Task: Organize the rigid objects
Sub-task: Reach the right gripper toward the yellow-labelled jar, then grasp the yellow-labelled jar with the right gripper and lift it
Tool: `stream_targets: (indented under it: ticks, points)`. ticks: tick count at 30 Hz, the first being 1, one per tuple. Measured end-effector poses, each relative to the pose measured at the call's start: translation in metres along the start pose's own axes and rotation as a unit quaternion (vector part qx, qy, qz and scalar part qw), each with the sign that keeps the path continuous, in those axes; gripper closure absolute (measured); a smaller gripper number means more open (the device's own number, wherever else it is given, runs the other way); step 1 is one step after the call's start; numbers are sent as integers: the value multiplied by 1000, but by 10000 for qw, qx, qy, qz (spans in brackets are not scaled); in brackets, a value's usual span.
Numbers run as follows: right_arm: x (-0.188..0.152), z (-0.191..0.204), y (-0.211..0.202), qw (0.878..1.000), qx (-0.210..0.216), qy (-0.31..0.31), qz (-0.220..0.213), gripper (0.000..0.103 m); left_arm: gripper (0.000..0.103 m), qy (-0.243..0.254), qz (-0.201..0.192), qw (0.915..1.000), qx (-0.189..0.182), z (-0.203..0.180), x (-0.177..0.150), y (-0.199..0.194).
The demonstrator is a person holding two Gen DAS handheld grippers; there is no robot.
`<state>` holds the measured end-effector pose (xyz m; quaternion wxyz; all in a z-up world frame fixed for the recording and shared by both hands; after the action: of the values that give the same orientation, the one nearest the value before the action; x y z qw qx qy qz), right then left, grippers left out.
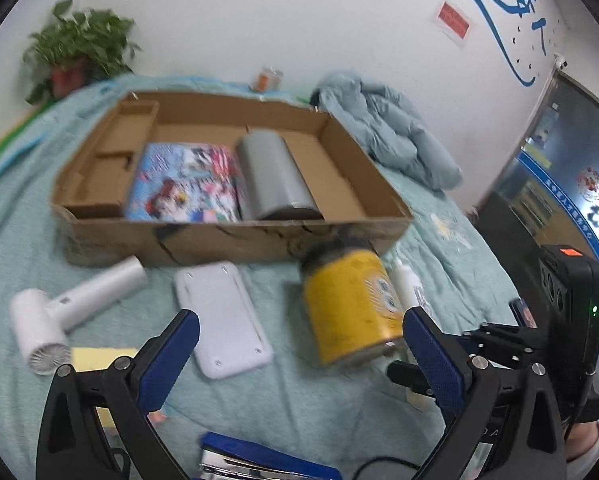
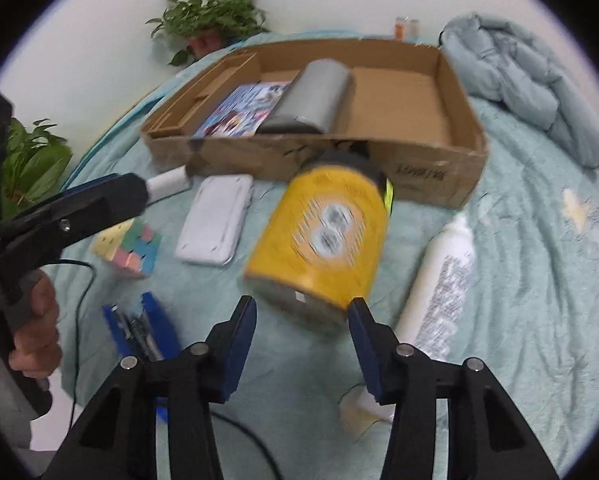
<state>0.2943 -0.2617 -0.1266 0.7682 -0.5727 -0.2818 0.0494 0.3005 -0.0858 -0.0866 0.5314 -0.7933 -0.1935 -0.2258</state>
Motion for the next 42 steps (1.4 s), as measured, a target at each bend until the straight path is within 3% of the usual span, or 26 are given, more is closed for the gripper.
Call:
stream_targets:
  ticks: [4,6,9,12,18,23,25,31,37,42]
  points:
    - [6,-17,-2,9944,730,762,-89,42,1,-243,313,9984,-401,-1,-1,16]
    - [12,-25,-6,9910,862,999,-237,33,1,-404,402,9970,-531,4,3,25]
    - [22,-35,3,9877,1036,1168,-129,31,1,-609,650,9933,-741,11,12,45]
    - [25,-37,19,9898,860,1129,113,28,1,-794,844,9878,-1040,13,21,64]
    - [34,-26,26,9945,730,746,40,24,2,-741,1364,9782,-1376,2,30,101]
    - [37,-24,46,9908,1033,856,187,18,15,-633,1811,9706,-1452,-9,27,129]
    - [37,-22,46,9904,1051,875,193,18,20,-622,1816,9694,-1532,-13,26,131]
    - [40,-14,43,9925,919,770,222,19,22,-578,1830,9698,-1508,-21,23,123]
    - [28,6,5,9960,781,406,141,18,22,-514,1756,9708,-1551,-38,13,85]
    - [9,0,25,9905,965,699,684,18,22,-797,2221,9592,-1557,-33,-13,109]
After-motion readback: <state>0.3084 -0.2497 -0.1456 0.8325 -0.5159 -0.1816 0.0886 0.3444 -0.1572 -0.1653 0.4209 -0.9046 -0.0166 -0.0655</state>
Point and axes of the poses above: each gripper's, at about its wrist camera, not at the fingertips, and y roughly the way its jaws point, z to its left, x to its top, the point moved 7 cm from there along y, roughly the way its jaws point, and after that the axes turned 7 degrees about z, right-handed, at the moved point
